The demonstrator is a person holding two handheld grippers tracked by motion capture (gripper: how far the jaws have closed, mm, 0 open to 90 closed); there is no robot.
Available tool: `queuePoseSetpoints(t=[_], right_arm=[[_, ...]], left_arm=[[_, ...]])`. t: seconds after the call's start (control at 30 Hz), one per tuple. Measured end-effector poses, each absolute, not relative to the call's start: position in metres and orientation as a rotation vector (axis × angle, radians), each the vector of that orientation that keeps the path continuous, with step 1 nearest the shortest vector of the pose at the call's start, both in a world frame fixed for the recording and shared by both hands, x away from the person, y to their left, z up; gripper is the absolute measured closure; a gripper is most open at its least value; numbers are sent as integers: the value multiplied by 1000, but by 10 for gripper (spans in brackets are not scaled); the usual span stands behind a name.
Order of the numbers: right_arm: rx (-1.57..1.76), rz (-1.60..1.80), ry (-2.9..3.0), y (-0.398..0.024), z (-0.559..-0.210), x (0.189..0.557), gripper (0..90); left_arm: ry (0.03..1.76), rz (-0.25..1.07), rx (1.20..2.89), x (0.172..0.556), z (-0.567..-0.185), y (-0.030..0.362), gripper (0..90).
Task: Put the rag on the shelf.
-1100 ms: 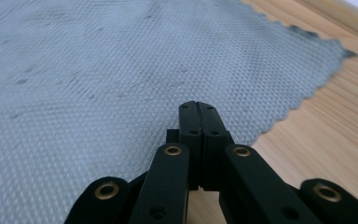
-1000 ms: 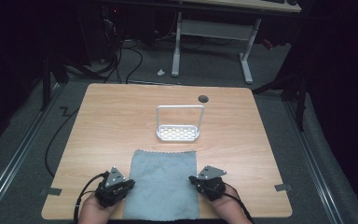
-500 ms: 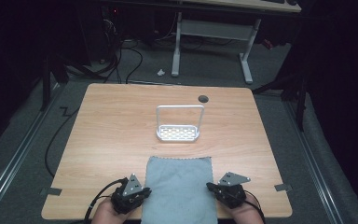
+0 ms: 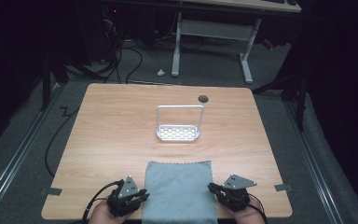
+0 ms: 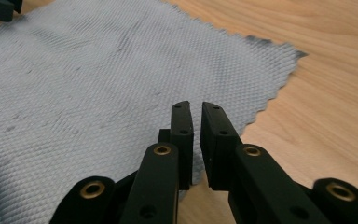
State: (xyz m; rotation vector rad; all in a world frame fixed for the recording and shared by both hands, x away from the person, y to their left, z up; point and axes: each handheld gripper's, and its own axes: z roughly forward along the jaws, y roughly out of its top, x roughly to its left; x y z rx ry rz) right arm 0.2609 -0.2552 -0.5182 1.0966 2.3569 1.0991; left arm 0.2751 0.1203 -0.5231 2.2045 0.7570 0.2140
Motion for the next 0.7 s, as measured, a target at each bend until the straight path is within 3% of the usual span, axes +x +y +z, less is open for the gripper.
queuePoseSetpoints(t=[0.37, 0.5, 0.7], right_arm=[[1128, 1091, 2283, -263, -521, 266, 745], [1169, 1115, 2268, -266, -522, 267, 735], [1185, 1134, 2245, -270, -521, 269, 723]], left_arm=[[981, 312, 2051, 327, -530, 119, 571], [1026, 370, 2054, 343, -533, 106, 572], [989, 391, 2076, 346, -534, 97, 695]])
